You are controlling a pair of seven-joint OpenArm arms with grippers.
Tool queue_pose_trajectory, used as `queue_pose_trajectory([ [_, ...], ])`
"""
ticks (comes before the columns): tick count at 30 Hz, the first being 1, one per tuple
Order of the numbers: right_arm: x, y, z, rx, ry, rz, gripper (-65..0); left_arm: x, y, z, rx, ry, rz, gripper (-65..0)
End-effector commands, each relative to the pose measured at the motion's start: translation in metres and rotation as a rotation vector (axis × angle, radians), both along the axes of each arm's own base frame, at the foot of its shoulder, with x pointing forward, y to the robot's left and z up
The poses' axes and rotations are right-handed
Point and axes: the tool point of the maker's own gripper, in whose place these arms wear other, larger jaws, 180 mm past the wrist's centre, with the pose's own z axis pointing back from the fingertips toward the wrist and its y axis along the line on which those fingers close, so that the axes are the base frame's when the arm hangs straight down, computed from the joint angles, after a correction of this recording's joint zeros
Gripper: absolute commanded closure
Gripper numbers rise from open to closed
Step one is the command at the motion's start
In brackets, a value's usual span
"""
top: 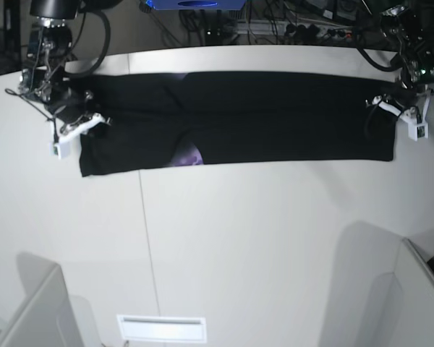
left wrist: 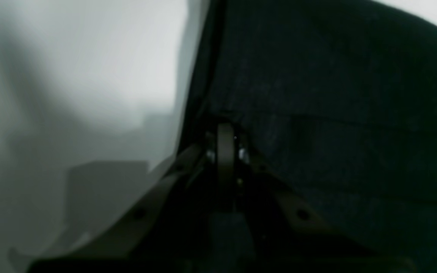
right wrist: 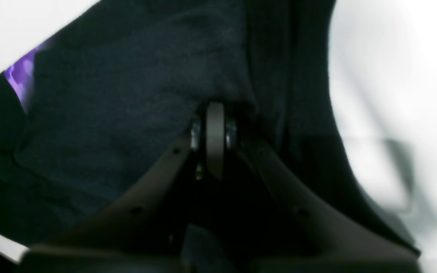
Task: Fold the T-shirt properly
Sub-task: 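Grasp both ends of the folded strip and pull it slightly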
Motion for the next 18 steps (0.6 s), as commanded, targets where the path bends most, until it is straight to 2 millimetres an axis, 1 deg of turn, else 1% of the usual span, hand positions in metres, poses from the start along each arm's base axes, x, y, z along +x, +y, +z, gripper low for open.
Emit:
queue_pose_trajectory([
  [1, -0.001, -0.021, -0.006, -0.078, 0.056, -0.016, 0.0, -0.002, 0.001, -0.006, -0.006, 0.042, 0.003, 0.0],
  [4, 0.024, -0.029, -0.004, -0.075, 0.039, -0.032, 0.0, 0.019, 0.008, -0.004, 0.021, 0.037, 0.008, 0.0],
  [6, 0.041, -0.039, 0.001, -0.083, 0.026, -0.043, 0.0, 0.03, 0.012, -0.003, 0.058, 0.047, 0.008, 0.0],
  [8, 0.056, -0.04, 0.009, -0.079, 0.0, -0.048, 0.0, 0.039, 0.009, -0.001, 0.06, 0.051, 0.011, 0.0],
  [10, 0.067, -0.04, 0.017, -0.078, -0.023, -0.046, 0.0, 0.049, 0.009, 0.009, 0.058, 0.042, 0.012, 0.0],
  [14, 0.082, -0.032, 0.046, -0.09, -0.114, -0.022, 0.0, 0.066, 0.01, 0.043, 0.107, -0.008, -0.001, 0.0],
  [18, 0.082, -0.013, 0.078, -0.102, -0.201, 0.024, 0.0, 0.078, 0.009, 0.091, 0.185, -0.068, -0.018, 0.0],
])
